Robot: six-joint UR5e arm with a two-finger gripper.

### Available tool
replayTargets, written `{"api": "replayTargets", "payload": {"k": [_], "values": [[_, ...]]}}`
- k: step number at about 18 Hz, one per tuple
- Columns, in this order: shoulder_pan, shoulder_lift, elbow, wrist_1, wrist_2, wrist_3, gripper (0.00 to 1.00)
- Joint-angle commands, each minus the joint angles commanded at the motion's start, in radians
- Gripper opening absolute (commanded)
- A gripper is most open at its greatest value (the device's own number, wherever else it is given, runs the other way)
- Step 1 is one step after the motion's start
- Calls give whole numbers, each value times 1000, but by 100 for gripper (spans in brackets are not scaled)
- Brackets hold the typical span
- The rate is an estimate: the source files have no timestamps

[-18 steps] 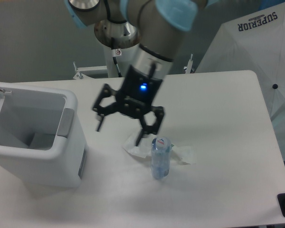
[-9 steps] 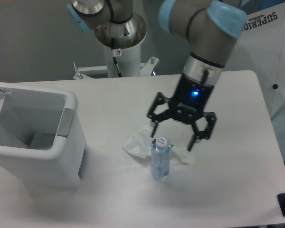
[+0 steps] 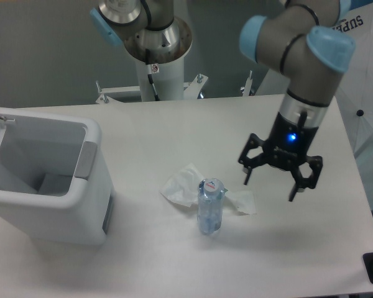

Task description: Open the trash can

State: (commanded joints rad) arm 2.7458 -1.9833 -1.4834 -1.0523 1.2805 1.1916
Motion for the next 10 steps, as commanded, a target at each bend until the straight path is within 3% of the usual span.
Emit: {"api": "replayTargets", "payload": {"k": [3, 10], "values": [[-2, -22, 8, 2, 71, 66, 100], [-5, -34, 8, 0, 105, 74, 100]]}}
